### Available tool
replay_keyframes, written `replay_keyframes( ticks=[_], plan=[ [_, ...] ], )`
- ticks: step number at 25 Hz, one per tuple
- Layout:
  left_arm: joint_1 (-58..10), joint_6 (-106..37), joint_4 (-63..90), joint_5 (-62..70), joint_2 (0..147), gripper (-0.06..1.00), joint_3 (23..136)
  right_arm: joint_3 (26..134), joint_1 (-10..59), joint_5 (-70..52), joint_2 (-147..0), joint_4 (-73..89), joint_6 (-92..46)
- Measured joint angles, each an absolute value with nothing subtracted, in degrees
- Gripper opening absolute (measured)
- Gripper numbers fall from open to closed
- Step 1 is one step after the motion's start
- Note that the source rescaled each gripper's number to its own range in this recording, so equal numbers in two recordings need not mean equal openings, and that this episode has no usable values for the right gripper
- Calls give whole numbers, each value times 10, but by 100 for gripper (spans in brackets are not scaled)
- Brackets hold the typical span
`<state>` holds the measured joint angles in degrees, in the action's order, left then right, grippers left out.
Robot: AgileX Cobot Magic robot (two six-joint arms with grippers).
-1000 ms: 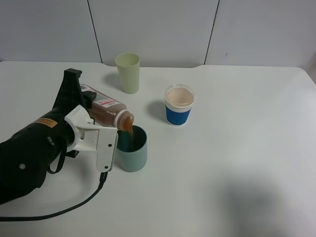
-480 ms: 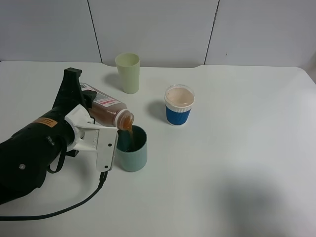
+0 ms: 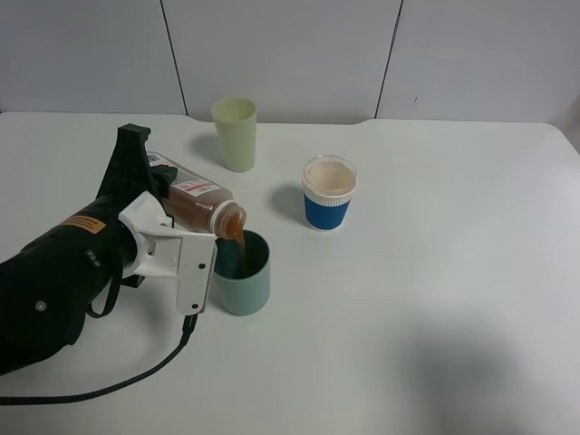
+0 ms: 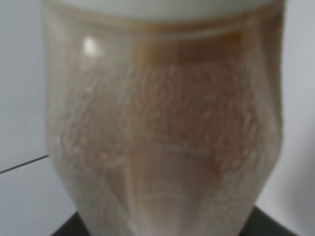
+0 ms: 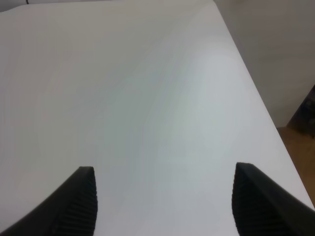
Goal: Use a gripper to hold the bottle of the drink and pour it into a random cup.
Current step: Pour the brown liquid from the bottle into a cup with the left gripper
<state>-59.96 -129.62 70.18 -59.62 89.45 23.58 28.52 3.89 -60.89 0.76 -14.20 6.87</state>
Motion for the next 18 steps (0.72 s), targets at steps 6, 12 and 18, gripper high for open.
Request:
replay_keyframes(
  ticks=[6, 12, 18],
  plan=[
    [-600, -1299, 702, -599, 894, 0, 236, 285, 39, -609, 8, -142, 69],
    [-600, -1299, 702, -600, 894, 0, 236, 285, 39, -609, 8, -142, 69],
    [-600, -1306, 702, -600, 894, 0, 236, 285, 39, -609, 8, -142, 69]
  ],
)
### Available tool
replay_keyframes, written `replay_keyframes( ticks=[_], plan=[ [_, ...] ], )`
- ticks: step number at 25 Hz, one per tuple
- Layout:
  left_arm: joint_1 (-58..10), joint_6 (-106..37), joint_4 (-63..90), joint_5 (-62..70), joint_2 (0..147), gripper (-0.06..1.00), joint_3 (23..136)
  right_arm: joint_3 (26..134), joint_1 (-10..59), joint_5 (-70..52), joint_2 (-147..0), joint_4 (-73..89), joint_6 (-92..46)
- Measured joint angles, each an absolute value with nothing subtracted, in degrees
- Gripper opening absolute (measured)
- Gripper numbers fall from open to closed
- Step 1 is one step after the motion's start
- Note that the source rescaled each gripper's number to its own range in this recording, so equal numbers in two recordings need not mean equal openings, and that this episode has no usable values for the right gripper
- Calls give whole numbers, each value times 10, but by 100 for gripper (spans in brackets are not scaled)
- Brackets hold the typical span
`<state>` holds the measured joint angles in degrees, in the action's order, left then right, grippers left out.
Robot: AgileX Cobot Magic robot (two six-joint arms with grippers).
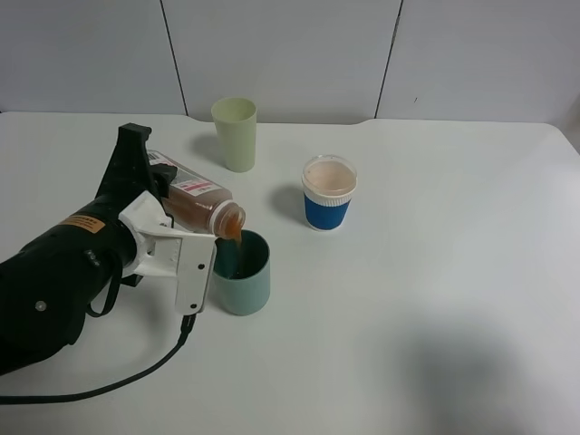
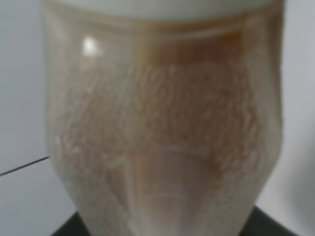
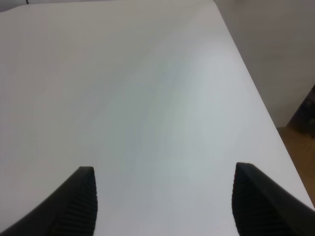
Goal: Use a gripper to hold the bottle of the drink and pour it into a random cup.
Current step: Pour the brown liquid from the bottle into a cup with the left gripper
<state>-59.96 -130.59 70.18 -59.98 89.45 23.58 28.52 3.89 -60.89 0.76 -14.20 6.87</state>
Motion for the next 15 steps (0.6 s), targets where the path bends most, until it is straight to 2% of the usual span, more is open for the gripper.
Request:
replay_keyframes(
  ticks=[15],
  plan=[
    [-600, -1320, 701, -601, 894, 0, 235, 285, 39, -609, 8, -142, 69]
  ],
)
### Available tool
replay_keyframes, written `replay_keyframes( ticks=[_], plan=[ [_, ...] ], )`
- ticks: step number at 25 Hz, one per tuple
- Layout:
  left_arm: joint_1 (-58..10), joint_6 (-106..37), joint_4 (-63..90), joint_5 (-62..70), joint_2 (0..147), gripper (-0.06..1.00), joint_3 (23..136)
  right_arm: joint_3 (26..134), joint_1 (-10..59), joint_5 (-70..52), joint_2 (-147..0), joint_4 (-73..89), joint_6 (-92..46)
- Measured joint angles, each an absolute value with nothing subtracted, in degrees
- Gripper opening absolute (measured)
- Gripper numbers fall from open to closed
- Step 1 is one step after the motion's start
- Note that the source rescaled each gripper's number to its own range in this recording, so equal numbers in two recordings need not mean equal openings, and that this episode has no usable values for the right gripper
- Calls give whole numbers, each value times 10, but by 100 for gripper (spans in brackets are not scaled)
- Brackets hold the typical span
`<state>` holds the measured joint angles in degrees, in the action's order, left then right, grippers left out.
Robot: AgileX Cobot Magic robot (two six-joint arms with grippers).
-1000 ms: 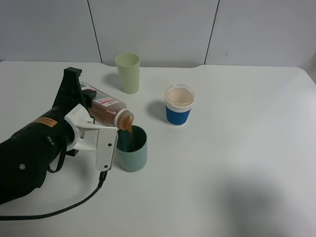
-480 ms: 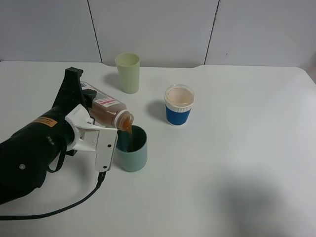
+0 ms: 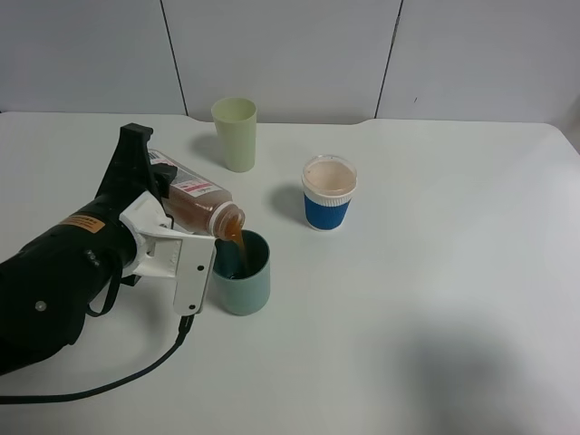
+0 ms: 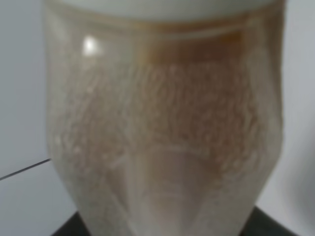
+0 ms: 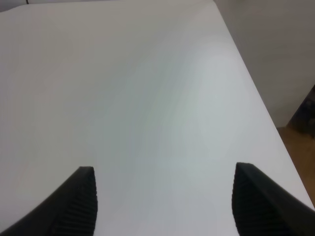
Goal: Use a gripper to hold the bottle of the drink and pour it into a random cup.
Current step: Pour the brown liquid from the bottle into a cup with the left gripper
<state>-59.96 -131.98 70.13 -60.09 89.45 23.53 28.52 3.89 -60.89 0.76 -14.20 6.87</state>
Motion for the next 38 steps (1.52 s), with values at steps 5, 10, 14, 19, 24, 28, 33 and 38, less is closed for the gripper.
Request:
replay_keyframes(
  ticks=[5, 10, 14, 19, 24, 28, 33, 38],
  plan=[
    [-600, -1323, 701, -605, 894, 0, 228, 285, 39, -609, 8, -142, 69],
    [-600, -1323, 701, -606, 894, 0, 225, 285, 39, -609, 8, -142, 69],
    [-600, -1323, 701, -611, 894, 0, 225, 285, 39, -609, 8, -142, 69],
    [-600, -1323, 699, -612, 894, 0, 225, 285, 39, -609, 8, -142, 69],
    [-600, -1325, 698, -612, 894, 0, 225, 285, 39, -609, 8, -142, 69],
    [-600, -1325, 697, -614, 894, 0, 225, 285, 39, -609, 8, -142, 69],
    [-600, -1325, 697, -615, 894, 0, 225, 285, 39, -609, 8, -142, 69],
    [-600, -1325, 697, -618, 894, 0, 225, 285, 39, -609, 8, -142, 69]
  ],
)
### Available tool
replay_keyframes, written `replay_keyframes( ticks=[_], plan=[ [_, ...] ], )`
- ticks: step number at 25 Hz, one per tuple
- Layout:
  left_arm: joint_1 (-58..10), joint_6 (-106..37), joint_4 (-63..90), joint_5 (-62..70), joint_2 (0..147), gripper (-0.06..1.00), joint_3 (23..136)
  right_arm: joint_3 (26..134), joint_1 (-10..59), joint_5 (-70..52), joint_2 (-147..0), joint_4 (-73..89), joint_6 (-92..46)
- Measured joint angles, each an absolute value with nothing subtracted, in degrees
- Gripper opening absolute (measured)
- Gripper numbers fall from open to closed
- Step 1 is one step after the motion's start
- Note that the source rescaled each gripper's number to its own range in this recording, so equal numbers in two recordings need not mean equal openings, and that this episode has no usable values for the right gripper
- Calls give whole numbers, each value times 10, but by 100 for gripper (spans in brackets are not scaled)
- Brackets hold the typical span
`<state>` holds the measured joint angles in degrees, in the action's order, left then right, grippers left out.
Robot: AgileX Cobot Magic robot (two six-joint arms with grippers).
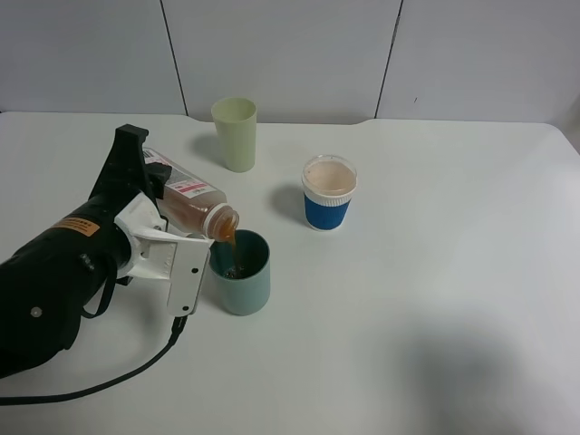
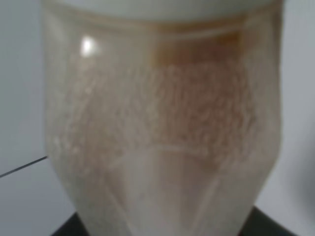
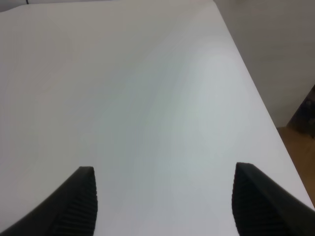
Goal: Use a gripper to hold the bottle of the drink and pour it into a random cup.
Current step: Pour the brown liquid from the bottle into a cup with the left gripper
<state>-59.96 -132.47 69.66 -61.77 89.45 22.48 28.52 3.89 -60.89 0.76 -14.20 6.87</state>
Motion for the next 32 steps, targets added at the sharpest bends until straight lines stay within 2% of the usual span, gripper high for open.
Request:
replay_keyframes(
  ticks=[32],
  plan=[
    [-600, -1369, 686, -636, 894, 0, 230, 285, 39, -609, 8, -142, 69]
  ],
)
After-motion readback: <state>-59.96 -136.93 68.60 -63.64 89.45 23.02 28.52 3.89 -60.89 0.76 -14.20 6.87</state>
